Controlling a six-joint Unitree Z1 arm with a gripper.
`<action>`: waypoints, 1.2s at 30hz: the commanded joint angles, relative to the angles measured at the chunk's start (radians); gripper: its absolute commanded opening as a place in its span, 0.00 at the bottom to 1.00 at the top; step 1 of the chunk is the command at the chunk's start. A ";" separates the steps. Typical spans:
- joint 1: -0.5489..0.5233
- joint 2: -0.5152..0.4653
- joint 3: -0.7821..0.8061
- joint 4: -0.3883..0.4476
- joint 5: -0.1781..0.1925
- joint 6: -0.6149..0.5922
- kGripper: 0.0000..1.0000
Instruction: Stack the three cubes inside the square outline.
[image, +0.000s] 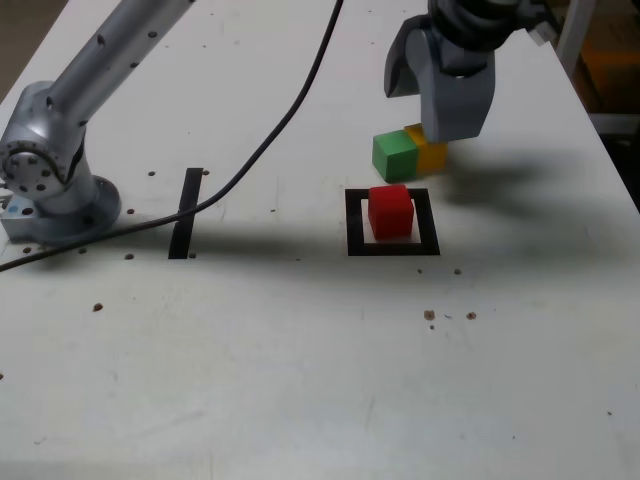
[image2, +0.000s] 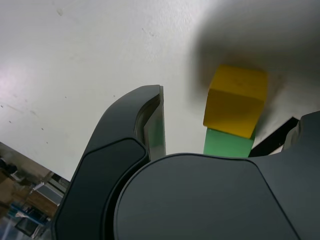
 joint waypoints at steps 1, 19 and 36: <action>0.002 0.006 -0.001 -0.012 0.006 0.000 0.97; 0.005 -0.019 0.105 -0.130 0.005 0.005 0.94; 0.002 -0.048 0.185 -0.232 -0.021 0.019 0.83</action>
